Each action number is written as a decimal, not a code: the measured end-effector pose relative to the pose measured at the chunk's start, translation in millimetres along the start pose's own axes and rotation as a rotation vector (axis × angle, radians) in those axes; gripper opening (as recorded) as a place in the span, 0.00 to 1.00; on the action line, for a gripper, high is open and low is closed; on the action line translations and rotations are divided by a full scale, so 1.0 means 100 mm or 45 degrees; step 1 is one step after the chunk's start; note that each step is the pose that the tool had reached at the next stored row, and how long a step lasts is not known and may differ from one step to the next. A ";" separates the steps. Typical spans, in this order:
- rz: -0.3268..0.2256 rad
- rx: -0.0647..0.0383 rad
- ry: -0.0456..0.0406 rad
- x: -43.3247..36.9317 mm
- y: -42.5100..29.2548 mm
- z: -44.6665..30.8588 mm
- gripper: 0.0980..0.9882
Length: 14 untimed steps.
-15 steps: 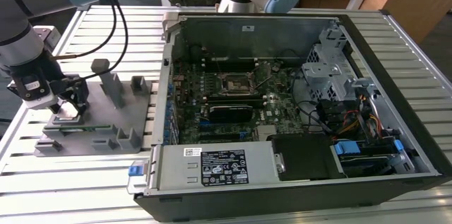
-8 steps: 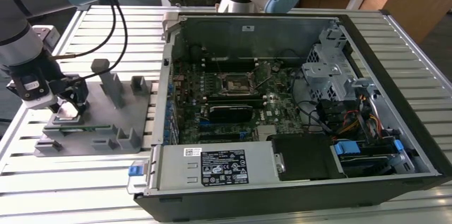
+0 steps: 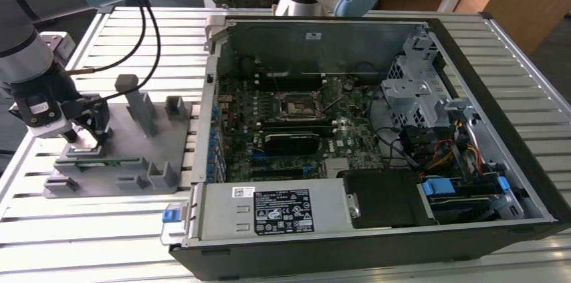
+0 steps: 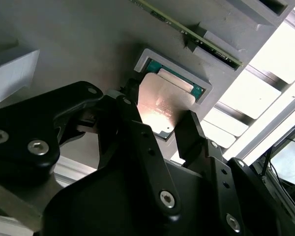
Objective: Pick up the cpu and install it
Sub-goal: 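Pick up the cpu and move it towards the insertion slot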
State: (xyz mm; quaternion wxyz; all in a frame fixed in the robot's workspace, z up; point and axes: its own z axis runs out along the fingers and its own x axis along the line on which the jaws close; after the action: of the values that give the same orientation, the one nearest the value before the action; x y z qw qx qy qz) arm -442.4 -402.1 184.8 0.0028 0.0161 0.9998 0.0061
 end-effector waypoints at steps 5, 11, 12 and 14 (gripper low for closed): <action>0.000 0.000 0.000 0.000 0.001 -0.070 0.49; 0.000 0.000 0.000 -0.002 0.004 -0.292 0.49; 0.000 0.000 0.000 -0.002 0.004 -0.332 0.49; 0.000 0.000 0.000 -0.002 0.005 -0.416 0.49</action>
State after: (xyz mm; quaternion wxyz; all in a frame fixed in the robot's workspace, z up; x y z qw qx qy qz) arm -442.4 -402.1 226.4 0.0029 0.0161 0.9998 0.0062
